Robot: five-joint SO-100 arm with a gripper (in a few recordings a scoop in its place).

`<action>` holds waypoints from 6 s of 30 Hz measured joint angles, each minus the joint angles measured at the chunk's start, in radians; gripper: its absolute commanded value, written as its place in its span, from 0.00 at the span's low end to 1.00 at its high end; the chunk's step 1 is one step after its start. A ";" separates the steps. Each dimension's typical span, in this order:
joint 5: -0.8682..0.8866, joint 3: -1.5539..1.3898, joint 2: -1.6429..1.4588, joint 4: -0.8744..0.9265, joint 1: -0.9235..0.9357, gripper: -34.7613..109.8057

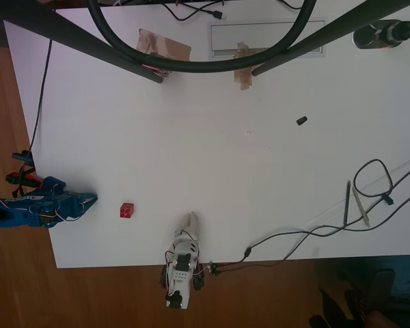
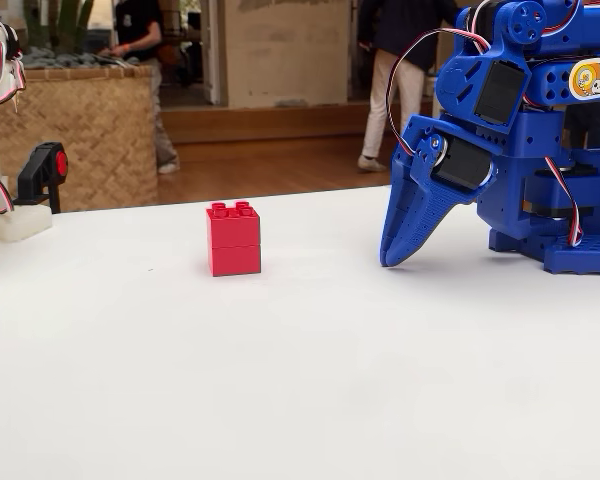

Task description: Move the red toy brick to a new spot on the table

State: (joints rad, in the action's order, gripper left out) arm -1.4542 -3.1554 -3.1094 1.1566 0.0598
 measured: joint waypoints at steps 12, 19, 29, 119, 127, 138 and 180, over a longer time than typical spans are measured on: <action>0.305 -0.034 -0.184 0.041 0.026 0.24; 0.305 -0.034 -0.186 0.041 0.026 0.24; 0.305 -0.034 -0.186 0.041 0.026 0.24; -0.018 0.617 1.127 -0.767 0.213 0.38; 0.052 0.589 1.157 -0.838 0.195 0.25; 0.058 0.718 1.152 -0.678 0.080 0.24; 0.279 1.528 1.881 -0.706 -0.095 0.24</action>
State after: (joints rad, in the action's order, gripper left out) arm -1.1750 -1.6276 -1.2287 0.4510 -0.0353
